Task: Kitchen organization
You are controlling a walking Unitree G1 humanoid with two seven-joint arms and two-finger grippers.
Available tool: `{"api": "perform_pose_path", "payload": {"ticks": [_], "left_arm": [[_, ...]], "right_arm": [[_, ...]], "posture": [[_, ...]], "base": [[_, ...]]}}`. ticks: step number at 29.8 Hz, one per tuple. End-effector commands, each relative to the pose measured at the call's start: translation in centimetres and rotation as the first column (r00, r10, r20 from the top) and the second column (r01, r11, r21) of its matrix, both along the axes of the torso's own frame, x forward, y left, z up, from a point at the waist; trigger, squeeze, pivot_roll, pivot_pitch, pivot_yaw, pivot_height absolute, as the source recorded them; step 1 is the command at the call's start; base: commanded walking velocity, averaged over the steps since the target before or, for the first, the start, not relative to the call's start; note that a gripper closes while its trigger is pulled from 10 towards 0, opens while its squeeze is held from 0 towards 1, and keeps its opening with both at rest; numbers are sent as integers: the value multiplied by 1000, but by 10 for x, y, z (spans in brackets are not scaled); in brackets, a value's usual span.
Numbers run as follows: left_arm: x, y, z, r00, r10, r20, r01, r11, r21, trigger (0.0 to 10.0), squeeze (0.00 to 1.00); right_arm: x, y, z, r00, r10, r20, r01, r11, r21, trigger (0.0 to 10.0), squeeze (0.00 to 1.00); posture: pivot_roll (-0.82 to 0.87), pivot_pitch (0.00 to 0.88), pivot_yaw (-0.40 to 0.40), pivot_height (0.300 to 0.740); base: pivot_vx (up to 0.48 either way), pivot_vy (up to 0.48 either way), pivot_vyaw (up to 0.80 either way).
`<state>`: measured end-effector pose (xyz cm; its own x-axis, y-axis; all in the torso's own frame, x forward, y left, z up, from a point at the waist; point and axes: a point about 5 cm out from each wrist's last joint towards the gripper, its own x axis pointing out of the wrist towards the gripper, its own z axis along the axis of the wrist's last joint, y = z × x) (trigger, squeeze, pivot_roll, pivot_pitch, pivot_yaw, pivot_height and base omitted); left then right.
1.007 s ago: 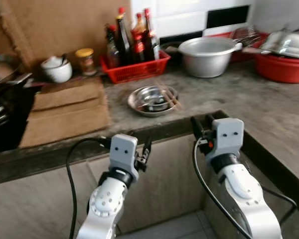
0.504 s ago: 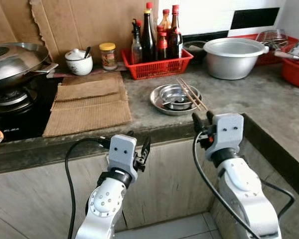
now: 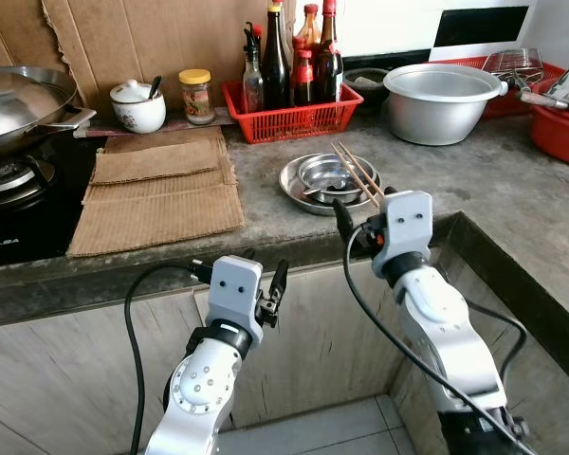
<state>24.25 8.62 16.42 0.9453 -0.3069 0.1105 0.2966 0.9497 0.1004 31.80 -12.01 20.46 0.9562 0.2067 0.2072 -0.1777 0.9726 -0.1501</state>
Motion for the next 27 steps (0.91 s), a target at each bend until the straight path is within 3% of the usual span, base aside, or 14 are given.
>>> {"api": "perform_pose_path", "payload": {"ticks": [1,11,27], "left_arm": [[-4,0,4,1000,5,7,-5,1000,-4,10000,0],[-8,-1,6,1000,-7,13,7,1000,-11,10000,0],[-10,-10,14,996,-67,55,70,996,-47,10000,0]], "right_arm": [[10,-2,5,1000,-8,23,8,1000,-4,10000,0],[39,-12,10,995,-89,39,89,996,0,10000,0],[52,-21,1,990,-137,36,137,990,-17,10000,0]], "posture": [[62,95,-30,740],[72,109,-34,740],[73,93,-37,740]], "base": [[0,0,0],[0,0,0],[0,0,0]]}}
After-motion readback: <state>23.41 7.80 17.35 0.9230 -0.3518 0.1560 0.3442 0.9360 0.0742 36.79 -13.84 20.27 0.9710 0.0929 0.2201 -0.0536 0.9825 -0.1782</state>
